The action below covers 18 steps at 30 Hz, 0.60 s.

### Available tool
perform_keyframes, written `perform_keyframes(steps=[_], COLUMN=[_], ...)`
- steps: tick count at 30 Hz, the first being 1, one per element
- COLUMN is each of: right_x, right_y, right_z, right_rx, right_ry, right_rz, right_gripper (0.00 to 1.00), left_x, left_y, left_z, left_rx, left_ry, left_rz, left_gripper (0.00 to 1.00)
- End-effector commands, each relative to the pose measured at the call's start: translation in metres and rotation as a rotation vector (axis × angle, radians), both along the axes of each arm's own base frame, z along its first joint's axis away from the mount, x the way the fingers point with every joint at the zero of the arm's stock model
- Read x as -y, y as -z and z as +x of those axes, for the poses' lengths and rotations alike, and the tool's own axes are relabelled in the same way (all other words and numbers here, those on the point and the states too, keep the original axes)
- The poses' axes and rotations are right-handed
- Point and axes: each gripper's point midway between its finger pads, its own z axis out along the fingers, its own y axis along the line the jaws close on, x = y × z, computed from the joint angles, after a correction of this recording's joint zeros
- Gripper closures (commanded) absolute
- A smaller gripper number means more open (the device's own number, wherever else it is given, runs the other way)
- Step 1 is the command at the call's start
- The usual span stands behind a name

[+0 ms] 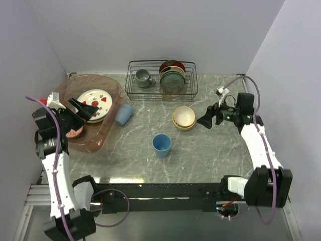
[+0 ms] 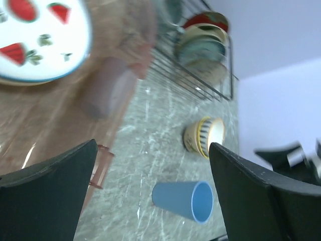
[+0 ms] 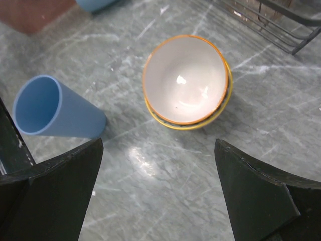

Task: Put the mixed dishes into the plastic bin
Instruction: Pick up the bowl from the center of the board.

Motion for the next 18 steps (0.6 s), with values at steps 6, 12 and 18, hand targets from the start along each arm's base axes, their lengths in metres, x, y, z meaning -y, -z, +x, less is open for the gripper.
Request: perform_keyframes(steps=[6,12,18], right_x=[-0.002,-0.009,-0.009], right_y=[0.003,0.009,0.024], right_z=[0.030,0.045,0.059], right_rx=[-0.035,-0.081,-0.130], right_ry=[-0.061,-0.067,-0.075], right_rz=[-0.159,-0.235,-0.324], right_gripper=[0.01,0.01,0.04], left_x=[0.046,0.065,0.075], left_y=[-0.017,-0.008,0.002], left_z=[-0.032,-0.045,-0.050], left_rx=[0.246,0.315,0.355], left_ry=[0.254,0.352,0.397], left_rz=[0.069,0.156,0.191], left_gripper=[0.01,0.01,0.01])
